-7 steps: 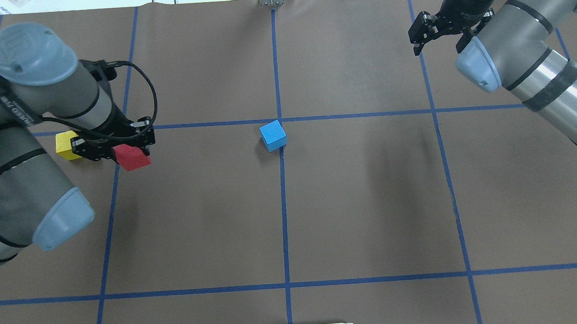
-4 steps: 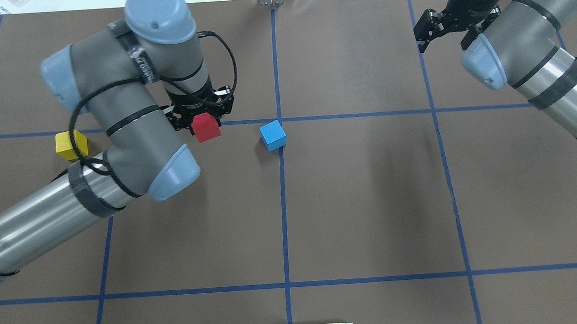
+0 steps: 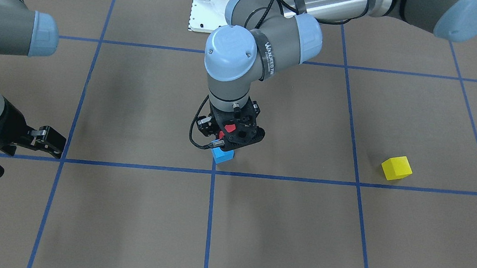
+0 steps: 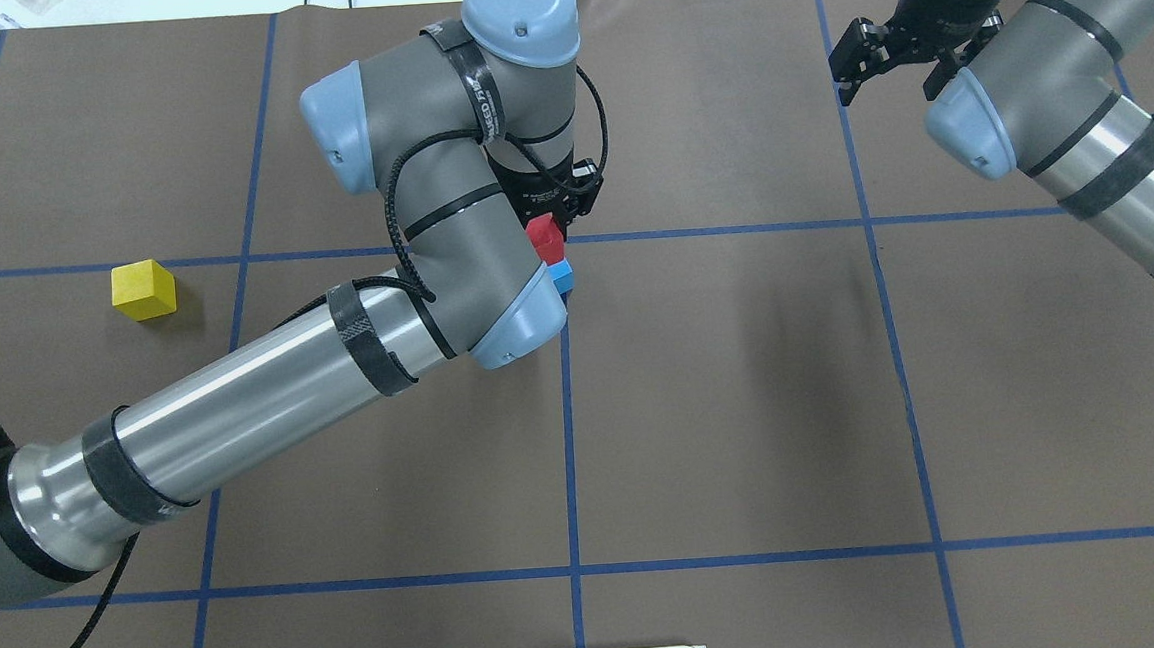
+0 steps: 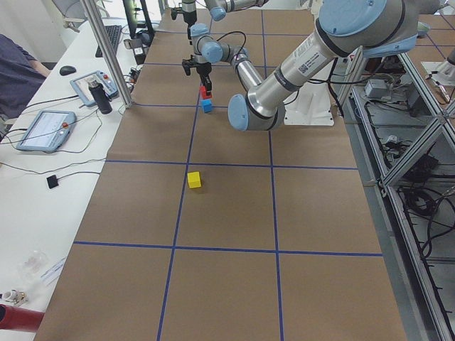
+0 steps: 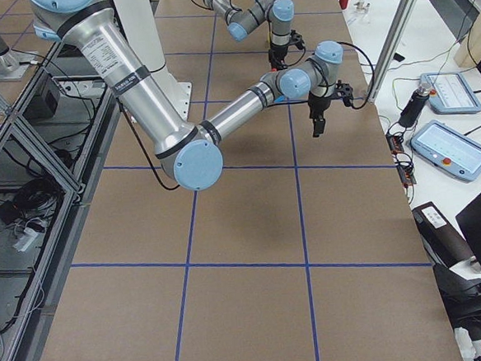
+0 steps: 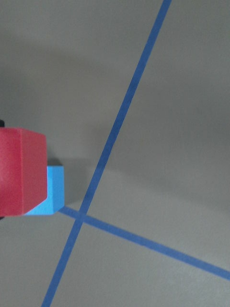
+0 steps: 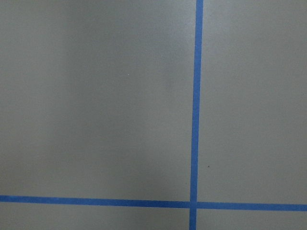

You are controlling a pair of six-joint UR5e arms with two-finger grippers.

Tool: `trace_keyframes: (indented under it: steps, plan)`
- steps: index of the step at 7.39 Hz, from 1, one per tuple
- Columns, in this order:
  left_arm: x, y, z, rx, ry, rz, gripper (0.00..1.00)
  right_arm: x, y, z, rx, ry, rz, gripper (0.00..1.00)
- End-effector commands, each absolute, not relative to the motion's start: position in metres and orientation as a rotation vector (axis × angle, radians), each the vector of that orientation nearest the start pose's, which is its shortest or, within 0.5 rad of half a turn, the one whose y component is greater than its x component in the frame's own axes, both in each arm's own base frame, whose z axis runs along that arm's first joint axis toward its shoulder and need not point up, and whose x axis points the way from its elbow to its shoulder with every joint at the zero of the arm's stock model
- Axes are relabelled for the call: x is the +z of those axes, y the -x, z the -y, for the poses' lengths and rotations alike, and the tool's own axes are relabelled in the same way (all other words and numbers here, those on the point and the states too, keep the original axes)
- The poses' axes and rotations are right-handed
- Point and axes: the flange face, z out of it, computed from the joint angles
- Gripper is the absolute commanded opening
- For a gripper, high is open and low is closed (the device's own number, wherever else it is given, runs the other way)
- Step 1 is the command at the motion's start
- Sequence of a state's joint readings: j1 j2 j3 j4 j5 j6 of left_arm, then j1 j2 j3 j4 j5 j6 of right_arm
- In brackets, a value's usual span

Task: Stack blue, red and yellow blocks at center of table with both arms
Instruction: 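Carry the red cube with the left gripper above the blue cube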

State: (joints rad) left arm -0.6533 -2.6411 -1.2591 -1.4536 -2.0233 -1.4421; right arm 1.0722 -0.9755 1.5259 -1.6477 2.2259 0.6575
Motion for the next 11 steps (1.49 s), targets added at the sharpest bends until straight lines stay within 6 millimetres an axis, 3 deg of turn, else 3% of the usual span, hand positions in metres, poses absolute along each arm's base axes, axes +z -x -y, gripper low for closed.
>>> trace_keyframes:
  steps: [1,11]
  plan:
    - [0.116,-0.590,0.555,-0.350,0.163,-0.771,0.00,0.335,0.271,0.647,-0.005,-0.030,0.785,0.99]
    - [0.130,-0.595,0.561,-0.330,0.152,-0.772,0.00,0.332,0.270,0.647,-0.005,-0.034,0.788,0.99]
